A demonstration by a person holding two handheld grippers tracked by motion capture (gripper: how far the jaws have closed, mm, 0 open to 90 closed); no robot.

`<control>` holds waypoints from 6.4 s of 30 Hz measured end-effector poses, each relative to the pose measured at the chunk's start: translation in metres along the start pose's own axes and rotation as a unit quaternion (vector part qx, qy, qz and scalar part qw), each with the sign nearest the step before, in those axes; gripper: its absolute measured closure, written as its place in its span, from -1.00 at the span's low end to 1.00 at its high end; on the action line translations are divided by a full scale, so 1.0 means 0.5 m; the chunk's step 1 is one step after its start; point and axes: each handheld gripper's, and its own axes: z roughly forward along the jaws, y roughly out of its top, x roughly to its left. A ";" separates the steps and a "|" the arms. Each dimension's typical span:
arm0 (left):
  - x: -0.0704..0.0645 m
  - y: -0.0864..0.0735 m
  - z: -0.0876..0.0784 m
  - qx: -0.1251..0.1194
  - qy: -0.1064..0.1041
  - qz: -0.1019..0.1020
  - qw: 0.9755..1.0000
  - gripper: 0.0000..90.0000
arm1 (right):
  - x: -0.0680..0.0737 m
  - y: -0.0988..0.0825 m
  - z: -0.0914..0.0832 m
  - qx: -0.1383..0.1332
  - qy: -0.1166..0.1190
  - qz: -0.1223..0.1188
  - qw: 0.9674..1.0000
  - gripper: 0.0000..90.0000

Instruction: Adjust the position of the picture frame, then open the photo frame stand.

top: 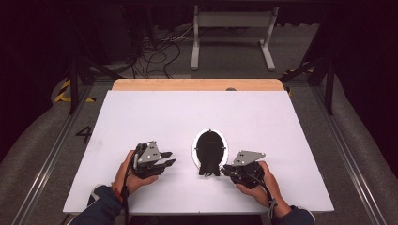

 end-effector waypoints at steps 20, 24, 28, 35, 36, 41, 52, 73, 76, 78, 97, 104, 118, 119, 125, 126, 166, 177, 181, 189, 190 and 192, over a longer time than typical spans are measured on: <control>-0.024 -0.117 -0.108 0.003 0.052 -0.046 0.998 -0.18 | 0.022 0.000 0.025 0.041 0.016 -0.014 0.999 0.45; -0.027 -0.135 -0.123 0.002 0.058 -0.062 0.996 -0.20 | 0.024 0.001 0.035 0.048 0.011 -0.014 0.999 0.42; -0.027 -0.142 -0.130 0.003 0.058 -0.068 0.996 -0.21 | 0.022 0.003 0.037 0.048 0.010 -0.011 0.999 0.42; -0.029 -0.141 -0.124 0.012 0.055 -0.063 0.996 -0.23 | 0.020 0.005 0.040 0.048 0.019 -0.002 0.999 0.47; -0.029 -0.141 -0.123 0.011 0.055 -0.064 0.996 -0.23 | 0.019 0.004 0.040 0.047 0.021 0.000 0.999 0.48; -0.028 -0.142 -0.122 0.013 0.053 -0.066 0.996 -0.23 | 0.016 0.004 0.039 0.046 0.030 0.015 0.998 0.52; -0.024 -0.143 -0.116 0.016 0.047 -0.067 0.997 -0.23 | -0.006 -0.001 0.036 0.018 0.075 0.072 0.994 0.49; -0.028 -0.148 -0.111 0.031 0.048 -0.062 0.996 -0.26 | -0.053 -0.003 0.055 -0.047 0.155 0.199 0.967 0.22; -0.029 -0.149 -0.111 0.032 0.047 -0.065 0.996 -0.26 | -0.057 -0.003 0.056 -0.052 0.163 0.214 0.962 0.23; -0.029 -0.149 -0.109 0.035 0.047 -0.060 0.996 -0.26 | -0.057 -0.002 0.058 -0.051 0.166 0.221 0.960 0.23; -0.034 -0.143 -0.089 0.056 0.045 -0.048 0.996 -0.30 | -0.078 -0.004 0.082 -0.077 0.194 0.330 0.921 0.03; -0.027 -0.124 -0.065 0.059 0.039 -0.041 0.997 -0.31 | -0.090 -0.005 0.093 -0.086 0.201 0.356 0.908 0.10; 0.055 -0.026 0.027 0.016 -0.005 -0.092 0.996 -0.37 | -0.107 -0.003 0.101 -0.078 0.217 0.339 0.912 0.26; 0.057 -0.019 0.036 0.017 -0.012 -0.094 0.995 -0.38 | -0.108 -0.003 0.101 -0.077 0.217 0.337 0.913 0.26; 0.060 0.020 0.079 0.017 -0.031 -0.089 0.995 -0.40 | -0.106 -0.003 0.097 -0.076 0.216 0.323 0.918 0.28; 0.060 0.025 0.084 0.015 -0.034 -0.091 0.995 -0.42 | -0.105 -0.002 0.096 -0.076 0.214 0.315 0.922 0.28; 0.061 0.083 0.172 -0.019 -0.125 -0.150 0.981 -0.02 | -0.082 0.006 0.070 -0.099 0.189 0.190 0.958 0.35; 0.054 0.086 0.170 -0.032 -0.154 -0.148 0.977 0.18 | -0.077 0.008 0.061 -0.100 0.175 0.171 0.964 0.44; 0.052 0.088 0.170 -0.032 -0.153 -0.152 0.976 0.21 | -0.077 0.009 0.058 -0.100 0.172 0.169 0.965 0.47; 0.039 0.101 0.151 -0.055 -0.120 -0.118 0.984 0.32 | -0.080 0.011 0.054 -0.103 0.166 0.173 0.965 0.60; 0.037 0.103 0.148 -0.058 -0.113 -0.109 0.986 0.32 | -0.080 0.011 0.053 -0.104 0.167 0.174 0.965 0.63; 0.035 0.104 0.144 -0.066 -0.109 -0.100 0.987 0.36 | -0.081 0.015 0.049 -0.103 0.167 0.172 0.965 0.66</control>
